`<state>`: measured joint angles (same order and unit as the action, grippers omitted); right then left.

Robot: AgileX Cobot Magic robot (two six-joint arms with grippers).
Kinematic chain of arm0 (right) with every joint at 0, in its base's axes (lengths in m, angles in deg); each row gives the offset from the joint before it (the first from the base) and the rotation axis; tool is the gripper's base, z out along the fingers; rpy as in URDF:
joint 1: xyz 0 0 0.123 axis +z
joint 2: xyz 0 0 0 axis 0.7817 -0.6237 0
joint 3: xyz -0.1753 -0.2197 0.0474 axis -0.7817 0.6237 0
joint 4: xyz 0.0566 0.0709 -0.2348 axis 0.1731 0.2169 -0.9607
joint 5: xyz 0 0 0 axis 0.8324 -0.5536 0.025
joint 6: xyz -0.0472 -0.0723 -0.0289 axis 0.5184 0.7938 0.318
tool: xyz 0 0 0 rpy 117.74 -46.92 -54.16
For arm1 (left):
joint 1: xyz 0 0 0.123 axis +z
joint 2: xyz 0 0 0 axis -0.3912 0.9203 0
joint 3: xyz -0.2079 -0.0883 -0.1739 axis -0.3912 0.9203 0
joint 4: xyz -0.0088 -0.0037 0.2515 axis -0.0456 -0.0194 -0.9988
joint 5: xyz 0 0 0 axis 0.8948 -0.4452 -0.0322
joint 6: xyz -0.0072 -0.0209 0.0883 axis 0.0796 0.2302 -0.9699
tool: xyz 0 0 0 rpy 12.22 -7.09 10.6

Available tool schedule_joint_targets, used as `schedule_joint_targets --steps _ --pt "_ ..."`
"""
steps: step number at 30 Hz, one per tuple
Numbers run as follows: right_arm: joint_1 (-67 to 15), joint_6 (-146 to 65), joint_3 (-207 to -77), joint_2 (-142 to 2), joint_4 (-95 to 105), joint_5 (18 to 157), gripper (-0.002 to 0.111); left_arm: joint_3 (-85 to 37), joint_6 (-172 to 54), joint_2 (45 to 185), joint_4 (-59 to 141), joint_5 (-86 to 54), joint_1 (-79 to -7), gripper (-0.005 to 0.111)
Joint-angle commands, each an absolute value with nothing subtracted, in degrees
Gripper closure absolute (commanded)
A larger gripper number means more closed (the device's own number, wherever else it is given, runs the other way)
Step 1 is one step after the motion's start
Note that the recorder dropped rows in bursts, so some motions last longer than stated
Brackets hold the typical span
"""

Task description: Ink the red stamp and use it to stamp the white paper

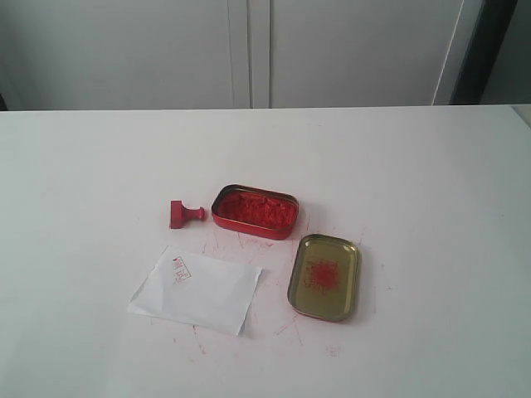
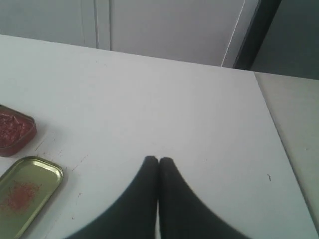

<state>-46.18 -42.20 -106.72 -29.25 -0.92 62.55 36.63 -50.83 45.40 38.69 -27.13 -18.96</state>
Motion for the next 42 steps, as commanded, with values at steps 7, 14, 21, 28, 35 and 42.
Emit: schedule_joint_targets --steps 7,14,21,28,35,42 --pt "-46.46 -41.72 -100.36 -26.73 -0.87 73.22 0.108 36.78 -50.71 45.38 38.78 -26.96 -19.18 0.107" --pt "-46.46 -42.02 -100.39 -26.73 -0.87 69.92 0.108 36.78 -50.71 45.38 38.78 -26.96 -19.18 0.107" --pt "-46.46 -42.79 -100.39 -26.73 -0.87 65.65 0.108 36.78 -50.71 45.38 38.78 -26.96 -19.18 0.107" --pt "-46.46 -44.82 -100.39 -26.73 -0.87 63.35 0.108 36.78 -50.71 45.38 38.78 -26.96 -19.18 0.107" --pt "-46.46 -45.42 -100.39 -26.73 -0.87 61.32 0.108 36.78 -50.71 45.38 38.78 -26.96 -19.18 0.107" --pt "-46.46 -45.42 -100.39 -26.73 -0.98 61.73 0.108 36.78 -50.71 45.38 38.78 -26.96 -19.18 0.107"
